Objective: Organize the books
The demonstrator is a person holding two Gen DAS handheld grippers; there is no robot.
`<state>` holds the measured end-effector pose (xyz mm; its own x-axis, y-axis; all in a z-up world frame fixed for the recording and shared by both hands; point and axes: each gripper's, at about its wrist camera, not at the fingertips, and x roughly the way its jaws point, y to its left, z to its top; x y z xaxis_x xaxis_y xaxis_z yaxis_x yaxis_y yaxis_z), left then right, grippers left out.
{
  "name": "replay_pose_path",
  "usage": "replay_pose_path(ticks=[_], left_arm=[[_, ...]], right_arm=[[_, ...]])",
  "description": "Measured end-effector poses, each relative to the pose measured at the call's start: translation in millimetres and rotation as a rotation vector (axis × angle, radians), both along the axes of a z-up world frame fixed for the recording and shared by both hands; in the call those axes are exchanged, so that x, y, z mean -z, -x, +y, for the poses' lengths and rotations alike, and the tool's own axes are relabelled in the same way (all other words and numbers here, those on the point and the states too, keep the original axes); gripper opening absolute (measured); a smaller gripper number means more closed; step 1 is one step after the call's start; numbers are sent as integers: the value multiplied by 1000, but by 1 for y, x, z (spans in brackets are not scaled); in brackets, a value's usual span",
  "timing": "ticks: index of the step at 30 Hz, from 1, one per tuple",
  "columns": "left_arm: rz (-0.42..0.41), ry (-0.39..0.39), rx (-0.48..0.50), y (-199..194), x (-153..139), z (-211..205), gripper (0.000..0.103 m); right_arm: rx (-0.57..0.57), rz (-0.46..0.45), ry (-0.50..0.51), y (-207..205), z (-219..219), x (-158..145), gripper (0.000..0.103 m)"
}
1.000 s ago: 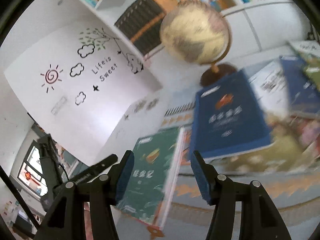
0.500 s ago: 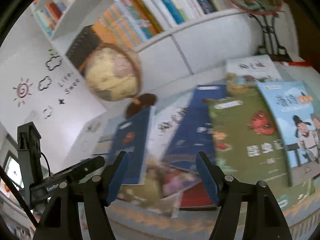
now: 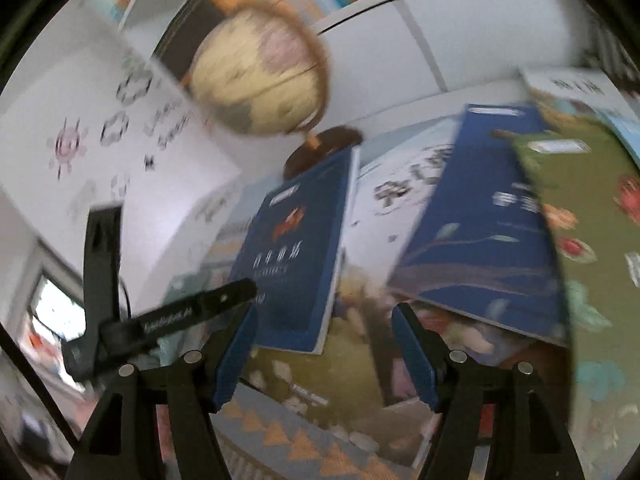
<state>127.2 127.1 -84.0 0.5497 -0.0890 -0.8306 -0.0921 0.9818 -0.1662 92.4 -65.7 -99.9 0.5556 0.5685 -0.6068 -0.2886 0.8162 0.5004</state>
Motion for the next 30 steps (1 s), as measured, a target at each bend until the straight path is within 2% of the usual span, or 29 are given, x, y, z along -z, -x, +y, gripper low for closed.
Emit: replay_pose_path(ticks=[2,6,9,14,17,23,27,30], left_arm=[[7,-22,-10,0,1,1,70],[17,-68,-46,1,2,5,70],[25,-1,-17,-2,7,9,74],[26,28,54,0,5,0,75],[39,11,86,5,4,-6,75],[75,22,155,34,1,-21,75],[99,20,226,72,1,-31,75],[111,53,283,99,0,-38,75]], right_arm=[[-24,-1,15,-2,7,1,68],[-73,69,-76,-16,13,12,68],[-71,65,-45,-19,19,16,68],[-77,76,-47,-25,23,14,71],[-73,90,-64,-25,19,14,71],[-116,169,-105,2,-1,13,76],[-159,205,-117,35,-17,14,76],[-171,245,-74,63,-26,19,75]])
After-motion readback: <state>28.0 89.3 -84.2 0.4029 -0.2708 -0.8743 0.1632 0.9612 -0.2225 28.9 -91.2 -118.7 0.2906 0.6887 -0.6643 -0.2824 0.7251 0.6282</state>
